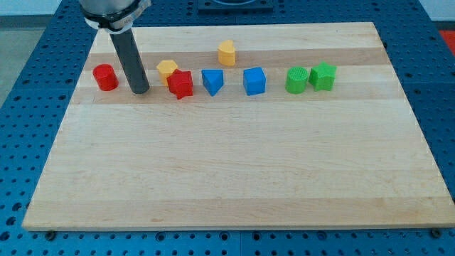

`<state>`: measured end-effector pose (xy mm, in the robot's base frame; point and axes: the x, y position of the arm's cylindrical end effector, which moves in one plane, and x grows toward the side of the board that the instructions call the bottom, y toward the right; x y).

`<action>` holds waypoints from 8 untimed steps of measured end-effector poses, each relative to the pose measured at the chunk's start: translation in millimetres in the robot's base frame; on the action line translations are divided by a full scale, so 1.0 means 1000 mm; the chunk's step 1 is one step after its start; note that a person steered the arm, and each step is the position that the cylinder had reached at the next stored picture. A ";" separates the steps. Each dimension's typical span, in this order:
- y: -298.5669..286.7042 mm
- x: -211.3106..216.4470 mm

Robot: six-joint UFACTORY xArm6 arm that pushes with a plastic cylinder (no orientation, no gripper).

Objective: Push the yellow hexagon to the top of the yellow heart

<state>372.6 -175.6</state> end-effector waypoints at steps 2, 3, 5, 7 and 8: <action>0.034 -0.001; 0.034 -0.012; 0.041 -0.047; 0.071 -0.074; 0.077 -0.092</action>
<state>280.1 -98.5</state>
